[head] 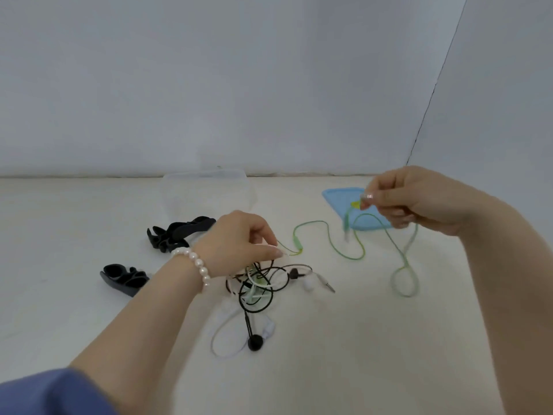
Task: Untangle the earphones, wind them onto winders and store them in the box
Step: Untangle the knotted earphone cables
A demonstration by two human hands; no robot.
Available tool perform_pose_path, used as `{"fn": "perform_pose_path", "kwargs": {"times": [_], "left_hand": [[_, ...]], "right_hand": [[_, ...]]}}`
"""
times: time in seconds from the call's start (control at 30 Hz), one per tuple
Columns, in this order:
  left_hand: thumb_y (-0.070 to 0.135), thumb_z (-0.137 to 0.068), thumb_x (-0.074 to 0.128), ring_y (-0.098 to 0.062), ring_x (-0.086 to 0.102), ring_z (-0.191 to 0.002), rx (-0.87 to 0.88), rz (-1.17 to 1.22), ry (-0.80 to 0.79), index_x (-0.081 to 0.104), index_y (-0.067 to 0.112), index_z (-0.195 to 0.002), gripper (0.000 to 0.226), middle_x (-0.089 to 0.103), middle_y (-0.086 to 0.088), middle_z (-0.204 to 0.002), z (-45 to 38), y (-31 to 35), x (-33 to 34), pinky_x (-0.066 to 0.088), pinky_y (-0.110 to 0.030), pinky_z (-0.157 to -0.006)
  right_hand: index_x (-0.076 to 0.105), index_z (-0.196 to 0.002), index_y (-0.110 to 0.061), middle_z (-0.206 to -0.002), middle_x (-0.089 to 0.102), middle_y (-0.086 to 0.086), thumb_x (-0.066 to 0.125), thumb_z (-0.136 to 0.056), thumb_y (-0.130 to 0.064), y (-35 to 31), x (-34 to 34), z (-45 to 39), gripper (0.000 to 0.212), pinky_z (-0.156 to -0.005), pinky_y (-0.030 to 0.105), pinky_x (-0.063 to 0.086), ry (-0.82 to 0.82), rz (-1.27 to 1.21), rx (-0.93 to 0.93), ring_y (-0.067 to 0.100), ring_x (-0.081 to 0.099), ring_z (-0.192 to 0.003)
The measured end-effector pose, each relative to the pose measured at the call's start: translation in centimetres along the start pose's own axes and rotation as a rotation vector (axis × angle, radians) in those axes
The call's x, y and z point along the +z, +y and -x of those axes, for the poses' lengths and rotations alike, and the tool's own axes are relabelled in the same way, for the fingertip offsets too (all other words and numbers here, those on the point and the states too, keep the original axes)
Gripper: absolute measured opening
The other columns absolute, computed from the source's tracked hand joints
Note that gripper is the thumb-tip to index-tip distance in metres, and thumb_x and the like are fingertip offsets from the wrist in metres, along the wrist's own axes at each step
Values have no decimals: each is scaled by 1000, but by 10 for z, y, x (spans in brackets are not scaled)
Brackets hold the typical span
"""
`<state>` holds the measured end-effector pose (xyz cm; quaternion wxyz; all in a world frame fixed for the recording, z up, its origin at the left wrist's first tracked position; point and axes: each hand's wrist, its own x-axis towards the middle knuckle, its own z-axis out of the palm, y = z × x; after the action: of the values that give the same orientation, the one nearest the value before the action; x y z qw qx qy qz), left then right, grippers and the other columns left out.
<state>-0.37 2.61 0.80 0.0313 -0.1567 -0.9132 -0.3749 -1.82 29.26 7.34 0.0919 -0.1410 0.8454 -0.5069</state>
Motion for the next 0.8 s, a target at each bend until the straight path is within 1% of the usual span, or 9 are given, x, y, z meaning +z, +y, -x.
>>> {"fn": "perform_pose_path", "kwargs": {"times": [0.13, 0.27, 0.37, 0.43, 0.47, 0.53, 0.6, 0.7, 0.8], "left_hand": [[28, -71, 77, -7, 43, -46, -44, 34, 103, 69, 17, -69, 13, 47, 8, -49, 2, -6, -18, 42, -26, -56], [47, -62, 70, -21, 46, -53, -127, 27, -112, 74, 17, -63, 31, 54, -13, -52, 8, -7, -25, 42, -32, -58], [61, -62, 55, -36, 62, -85, -162, -13, -124, 73, 16, -57, 49, 65, -27, -88, 9, -7, -22, 46, -45, -85], [60, -78, 52, -27, 62, -79, -202, -55, 12, 69, 9, -56, 58, 67, -16, -79, 5, -7, -19, 48, -37, -79], [56, -82, 51, -21, 59, -71, -216, -107, 95, 68, 5, -62, 57, 65, -9, -72, 2, -8, -17, 45, -32, -71], [52, -81, 56, -16, 53, -76, -251, -216, 159, 62, 7, -88, 46, 60, 0, -87, -3, -12, -11, 39, -29, -67], [49, -74, 66, -16, 51, -92, -349, -277, 30, 48, 15, -114, 56, 49, 2, -105, -2, -14, -7, 41, -29, -76], [26, -71, 72, -16, 57, -97, -335, -209, -111, 39, 17, -129, 67, 57, 6, -103, -3, -16, 1, 49, -32, -84], [2, -71, 67, -19, 64, -86, -210, -1, -127, 45, 17, -122, 58, 62, 4, -87, -6, -16, 5, 54, -37, -80]], "right_hand": [[74, -64, -9, -43, 37, -3, 73, -74, -32, 6, -21, 10, 26, -46, 23, 27, -120, 561, 350, 12, 30, -40], [74, -63, -19, -62, 70, -6, 63, -77, -57, 15, -4, -1, 42, -67, 25, 46, -224, 897, 644, 11, 62, -62], [70, -61, -22, -69, 67, -7, 59, -81, -54, 14, 23, -12, 39, -61, 22, 41, -215, 1017, 541, 11, 60, -70], [68, -68, -20, -71, 61, -3, 61, -84, -44, 15, 44, -20, 30, -61, 25, 39, -115, 1002, 344, 16, 56, -74], [69, -78, -19, -78, 63, 0, 60, -86, -39, 18, 55, -25, 23, -66, 26, 41, -24, 912, 209, 18, 56, -80], [68, -106, -18, -104, 66, 2, 58, -90, -27, 24, 82, -35, 21, -84, 26, 41, 127, 679, -65, 18, 58, -98], [56, -128, -19, -128, 59, 0, 55, -92, -19, 30, 105, -42, 36, -98, 21, 32, 136, 530, -226, 16, 51, -119], [40, -141, -22, -143, 46, 0, 59, -89, -19, 40, 131, -51, 56, -110, 25, 26, -26, 544, -208, 17, 39, -133], [61, -120, -19, -121, 62, 6, 63, -84, -21, 49, 141, -56, 36, -100, 37, 41, -91, 617, -183, 25, 54, -114]]}}
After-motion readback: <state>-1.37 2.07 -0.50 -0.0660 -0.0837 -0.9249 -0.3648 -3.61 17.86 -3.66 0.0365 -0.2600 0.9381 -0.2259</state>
